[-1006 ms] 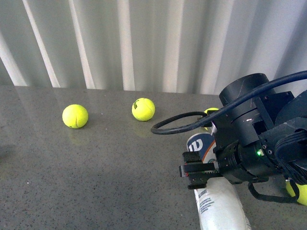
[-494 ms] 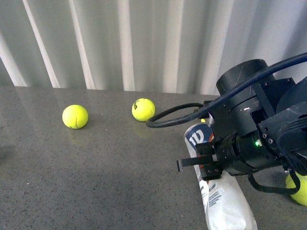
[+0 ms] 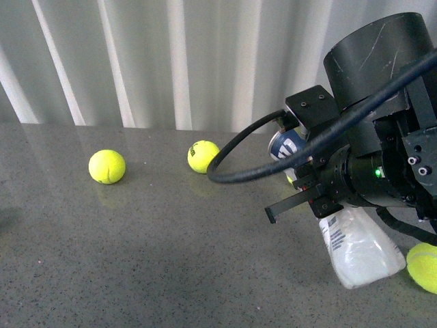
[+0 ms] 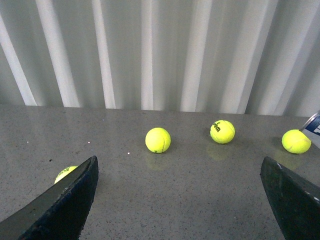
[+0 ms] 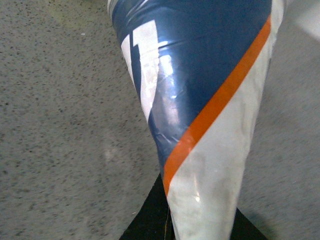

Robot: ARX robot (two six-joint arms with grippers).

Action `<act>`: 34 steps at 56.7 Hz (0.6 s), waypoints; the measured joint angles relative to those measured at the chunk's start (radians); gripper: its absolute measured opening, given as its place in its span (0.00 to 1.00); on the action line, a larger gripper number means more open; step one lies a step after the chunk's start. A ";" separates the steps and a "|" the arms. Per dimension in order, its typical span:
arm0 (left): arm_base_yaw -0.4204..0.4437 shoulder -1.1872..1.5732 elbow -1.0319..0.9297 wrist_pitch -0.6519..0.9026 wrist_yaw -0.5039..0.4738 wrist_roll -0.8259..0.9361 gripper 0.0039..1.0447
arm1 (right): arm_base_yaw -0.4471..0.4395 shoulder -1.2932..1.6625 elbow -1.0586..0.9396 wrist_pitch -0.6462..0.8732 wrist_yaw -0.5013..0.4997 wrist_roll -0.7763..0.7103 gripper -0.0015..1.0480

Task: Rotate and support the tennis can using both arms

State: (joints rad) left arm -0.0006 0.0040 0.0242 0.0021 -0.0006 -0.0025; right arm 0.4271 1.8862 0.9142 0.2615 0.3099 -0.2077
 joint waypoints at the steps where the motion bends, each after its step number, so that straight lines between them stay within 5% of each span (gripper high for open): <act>1: 0.000 0.000 0.000 0.000 0.000 0.000 0.94 | 0.005 0.000 -0.010 0.036 0.017 -0.048 0.05; 18: 0.000 0.000 0.000 0.000 0.000 0.000 0.94 | 0.072 0.079 -0.047 0.364 -0.106 -0.624 0.05; 34: 0.000 0.000 0.000 0.000 0.000 0.000 0.94 | 0.156 0.229 0.048 0.388 -0.245 -0.771 0.05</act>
State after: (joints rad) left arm -0.0006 0.0040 0.0242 0.0021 -0.0002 -0.0025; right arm 0.5831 2.1151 0.9619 0.6491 0.0650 -0.9791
